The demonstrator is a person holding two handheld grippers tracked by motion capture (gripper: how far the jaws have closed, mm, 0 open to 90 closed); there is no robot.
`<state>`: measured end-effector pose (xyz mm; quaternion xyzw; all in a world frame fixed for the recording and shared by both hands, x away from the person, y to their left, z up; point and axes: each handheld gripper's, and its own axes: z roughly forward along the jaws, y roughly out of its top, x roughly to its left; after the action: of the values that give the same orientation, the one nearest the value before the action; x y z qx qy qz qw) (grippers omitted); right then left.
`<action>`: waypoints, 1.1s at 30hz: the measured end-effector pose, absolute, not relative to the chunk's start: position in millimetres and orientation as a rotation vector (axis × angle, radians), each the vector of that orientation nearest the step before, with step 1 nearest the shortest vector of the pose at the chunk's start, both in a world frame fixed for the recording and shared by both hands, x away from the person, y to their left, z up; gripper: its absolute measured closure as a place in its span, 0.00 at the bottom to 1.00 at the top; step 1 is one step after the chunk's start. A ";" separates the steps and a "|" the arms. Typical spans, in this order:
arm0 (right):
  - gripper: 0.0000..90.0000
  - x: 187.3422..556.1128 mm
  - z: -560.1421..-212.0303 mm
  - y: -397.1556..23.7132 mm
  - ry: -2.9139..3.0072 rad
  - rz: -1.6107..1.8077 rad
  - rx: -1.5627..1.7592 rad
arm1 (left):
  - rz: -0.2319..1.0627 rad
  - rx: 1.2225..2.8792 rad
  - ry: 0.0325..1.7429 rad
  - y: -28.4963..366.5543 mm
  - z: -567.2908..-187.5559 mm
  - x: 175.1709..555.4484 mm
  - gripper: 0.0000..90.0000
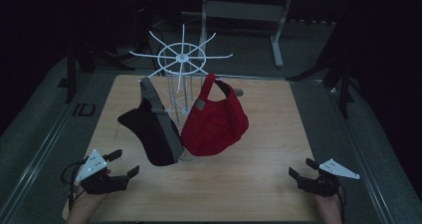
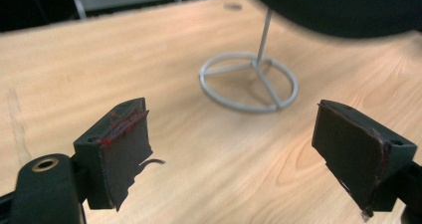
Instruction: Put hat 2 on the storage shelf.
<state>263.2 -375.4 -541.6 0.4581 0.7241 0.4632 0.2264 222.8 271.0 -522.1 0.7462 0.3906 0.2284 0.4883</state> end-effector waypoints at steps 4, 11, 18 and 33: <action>0.16 263.9 -544.8 -374.5 2.000 1.256 1.270 | 0.546 1.833 0.969 269.8 -534.1 223.0 0.17; 0.16 264.6 -549.3 -373.8 2.003 1.233 1.273 | 0.555 1.821 1.008 273.4 -541.7 221.7 0.17; 0.16 266.2 -554.0 -373.5 2.001 1.192 1.287 | 0.555 1.820 1.034 277.0 -547.0 220.1 0.17; 0.16 267.2 -554.6 -375.4 1.973 1.184 1.327 | 0.551 1.832 1.047 275.1 -552.9 218.6 0.17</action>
<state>267.2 -375.4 -554.6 0.4849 0.7209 0.4328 0.2405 218.6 275.1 -552.9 0.7450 0.4259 0.2239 0.4620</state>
